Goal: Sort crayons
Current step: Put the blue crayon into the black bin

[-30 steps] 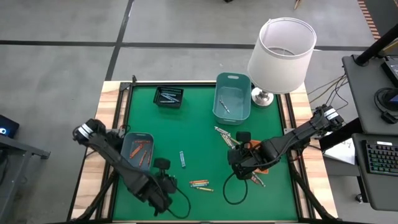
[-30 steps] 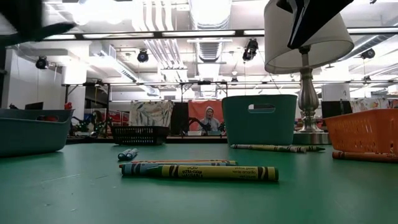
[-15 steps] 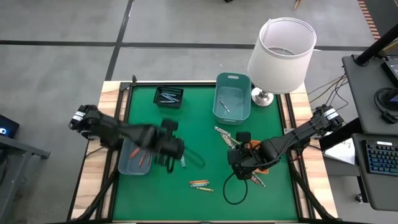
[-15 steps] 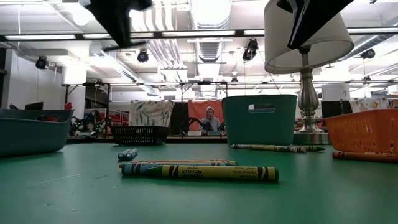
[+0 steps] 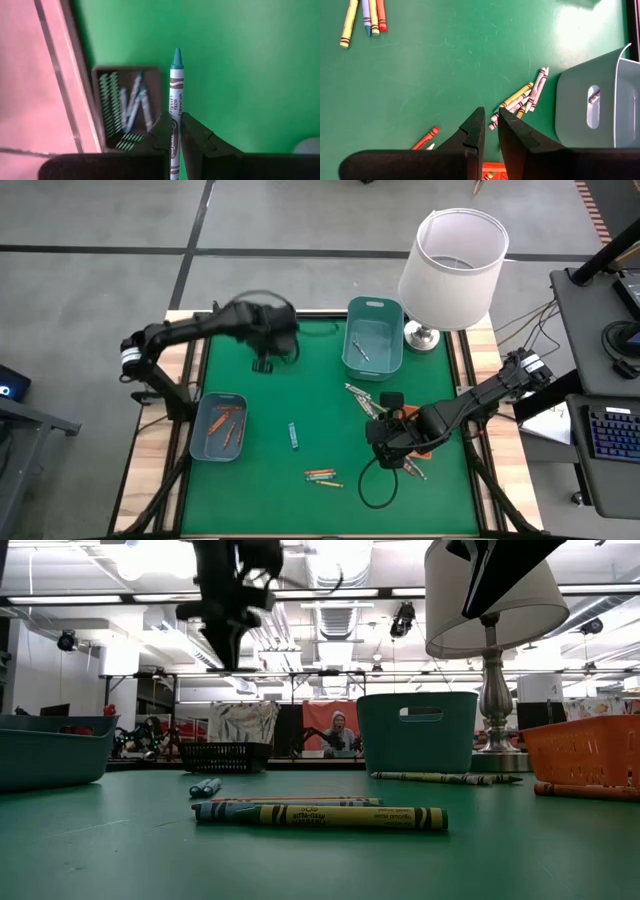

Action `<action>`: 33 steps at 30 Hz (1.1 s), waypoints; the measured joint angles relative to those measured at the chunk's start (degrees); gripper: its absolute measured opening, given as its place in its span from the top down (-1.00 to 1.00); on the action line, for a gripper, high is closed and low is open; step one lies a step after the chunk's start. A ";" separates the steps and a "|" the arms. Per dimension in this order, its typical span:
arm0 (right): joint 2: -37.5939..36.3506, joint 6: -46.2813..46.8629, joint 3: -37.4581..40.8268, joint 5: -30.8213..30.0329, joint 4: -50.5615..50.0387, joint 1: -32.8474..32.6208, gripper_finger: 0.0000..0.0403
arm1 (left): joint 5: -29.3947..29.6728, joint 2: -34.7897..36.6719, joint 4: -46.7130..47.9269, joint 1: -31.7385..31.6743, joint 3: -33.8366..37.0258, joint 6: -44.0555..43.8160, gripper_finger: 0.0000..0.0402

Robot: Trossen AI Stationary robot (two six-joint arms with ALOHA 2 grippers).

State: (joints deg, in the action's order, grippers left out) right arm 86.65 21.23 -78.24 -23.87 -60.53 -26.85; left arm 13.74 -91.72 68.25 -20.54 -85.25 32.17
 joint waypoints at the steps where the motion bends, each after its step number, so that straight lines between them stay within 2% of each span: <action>1: 0.00 0.27 0.02 -0.01 0.01 0.00 0.79 | -0.12 0.00 -0.17 -2.41 0.05 1.77 1.00; 6: 0.00 1.29 0.02 -0.12 0.05 0.02 0.79 | -2.92 -1.12 -3.88 -12.36 0.79 7.64 1.00; 11: 0.00 1.29 0.02 -0.14 1.54 0.41 0.79 | -4.29 -4.49 -5.90 -17.05 1.06 12.12 1.00; 15: 0.00 1.29 0.02 -0.16 1.94 1.21 0.79 | -4.26 -8.57 -6.34 -18.92 1.05 16.34 1.00; 23: 0.00 1.29 0.02 -0.16 3.17 1.93 0.79 | -3.15 -16.15 -7.06 -21.15 1.05 17.10 0.99; 33: 0.02 1.53 0.02 -0.16 4.70 2.32 0.79 | 0.02 -19.69 -8.79 -21.22 0.96 16.80 0.83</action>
State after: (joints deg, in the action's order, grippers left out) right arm 86.67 22.76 -78.22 -24.03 -55.83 -24.53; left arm 13.76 -111.42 59.47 -41.76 -84.29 48.97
